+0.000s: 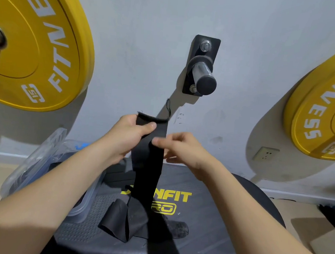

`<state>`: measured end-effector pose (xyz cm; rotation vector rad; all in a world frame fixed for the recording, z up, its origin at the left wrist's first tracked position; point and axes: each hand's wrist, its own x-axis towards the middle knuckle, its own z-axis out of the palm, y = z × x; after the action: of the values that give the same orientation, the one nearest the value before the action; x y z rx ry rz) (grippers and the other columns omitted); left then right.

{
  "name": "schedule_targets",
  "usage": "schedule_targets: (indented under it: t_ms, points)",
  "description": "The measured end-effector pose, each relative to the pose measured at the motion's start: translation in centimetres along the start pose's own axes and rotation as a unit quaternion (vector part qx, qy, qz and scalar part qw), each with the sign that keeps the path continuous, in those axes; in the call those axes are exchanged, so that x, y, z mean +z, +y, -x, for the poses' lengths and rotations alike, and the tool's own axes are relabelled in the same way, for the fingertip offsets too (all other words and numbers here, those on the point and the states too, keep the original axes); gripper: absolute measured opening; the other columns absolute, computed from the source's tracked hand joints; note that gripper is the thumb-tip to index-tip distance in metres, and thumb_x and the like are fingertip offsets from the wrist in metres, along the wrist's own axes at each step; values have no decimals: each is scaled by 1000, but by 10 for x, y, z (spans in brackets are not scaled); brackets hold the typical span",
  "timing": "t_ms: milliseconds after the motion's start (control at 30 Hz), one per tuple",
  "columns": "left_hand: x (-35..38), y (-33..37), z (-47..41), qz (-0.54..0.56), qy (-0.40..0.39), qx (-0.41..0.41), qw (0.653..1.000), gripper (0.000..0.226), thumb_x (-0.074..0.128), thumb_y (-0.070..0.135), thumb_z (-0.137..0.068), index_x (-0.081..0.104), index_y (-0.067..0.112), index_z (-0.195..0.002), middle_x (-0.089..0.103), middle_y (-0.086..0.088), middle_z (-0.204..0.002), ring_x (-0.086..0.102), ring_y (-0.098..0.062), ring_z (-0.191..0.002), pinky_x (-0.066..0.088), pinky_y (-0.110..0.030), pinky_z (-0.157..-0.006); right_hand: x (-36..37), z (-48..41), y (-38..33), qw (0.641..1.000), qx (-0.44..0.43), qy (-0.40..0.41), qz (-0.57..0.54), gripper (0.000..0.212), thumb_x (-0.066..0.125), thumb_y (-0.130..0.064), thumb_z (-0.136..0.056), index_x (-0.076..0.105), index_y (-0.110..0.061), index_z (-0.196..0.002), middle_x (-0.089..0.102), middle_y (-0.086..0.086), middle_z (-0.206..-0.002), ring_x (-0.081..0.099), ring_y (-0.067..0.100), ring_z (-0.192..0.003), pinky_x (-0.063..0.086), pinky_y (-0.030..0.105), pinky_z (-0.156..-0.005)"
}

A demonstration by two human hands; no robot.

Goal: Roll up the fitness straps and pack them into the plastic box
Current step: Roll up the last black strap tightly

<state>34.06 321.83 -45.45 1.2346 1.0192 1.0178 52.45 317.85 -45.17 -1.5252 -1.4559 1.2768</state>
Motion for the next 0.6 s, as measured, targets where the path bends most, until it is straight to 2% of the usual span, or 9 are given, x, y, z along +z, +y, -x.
schedule_targets:
  t_ms: [67, 133, 200, 267, 367, 467, 600]
  points:
    - [1, 0, 4, -74, -20, 36, 996, 19, 64, 3, -105, 77, 16, -112, 82, -1, -102, 76, -14, -100, 58, -30, -95, -7, -3, -2, 994, -48, 95, -31, 24, 81, -32, -95, 67, -14, -105, 70, 1, -81, 68, 12, -68, 48, 26, -69]
    - [1, -1, 5, -92, -26, 48, 994, 19, 66, 3, -104, 77, 17, -111, 83, 0, -103, 76, -14, -102, 58, -29, -95, -12, -4, -2, 986, -109, 119, -43, 27, 81, -26, -96, 71, -18, -120, 66, 0, -77, 64, 13, -64, 46, 23, -64]
    - [0, 0, 5, -90, -19, 60, 994, 16, 71, 6, -101, 79, 16, -109, 82, -4, -106, 76, -17, -105, 57, -32, -98, -13, -3, -1, 981, -156, 106, -49, 17, 83, -18, -95, 76, -15, -110, 68, 3, -77, 66, 17, -62, 48, 24, -60]
    - [-4, 3, 4, -59, -32, 47, 997, 8, 79, 17, -96, 82, 17, -103, 83, -7, -106, 77, -19, -103, 57, -34, -96, -13, -2, 0, 977, -179, 105, -44, 11, 85, -14, -92, 76, -10, -94, 75, 5, -75, 72, 21, -64, 53, 29, -60]
    - [-9, 1, 3, -48, -66, 12, 997, 28, 75, 37, -101, 82, 10, -106, 82, -14, -106, 78, -23, -98, 57, -40, -94, -10, -3, 0, 972, -186, 140, 16, 15, 91, -20, -85, 78, -14, -82, 78, 8, -73, 72, 28, -67, 56, 41, -64]
    - [-11, -3, 2, -89, -58, 23, 994, 19, 67, 19, -107, 81, 6, -110, 81, -20, -108, 75, -24, -98, 56, -49, -104, -10, -3, 1, 965, -188, 167, 70, 18, 93, -23, -81, 76, -16, -78, 76, 10, -72, 66, 21, -64, 53, 38, -64]
    - [-13, -1, 5, -119, -64, 88, 987, 14, 70, 8, -103, 82, 7, -111, 83, -13, -105, 77, -24, -103, 58, -35, -101, -11, -1, 1, 974, -189, 104, 74, 15, 83, -21, -95, 73, -13, -102, 77, 11, -75, 77, 22, -64, 54, 29, -61]
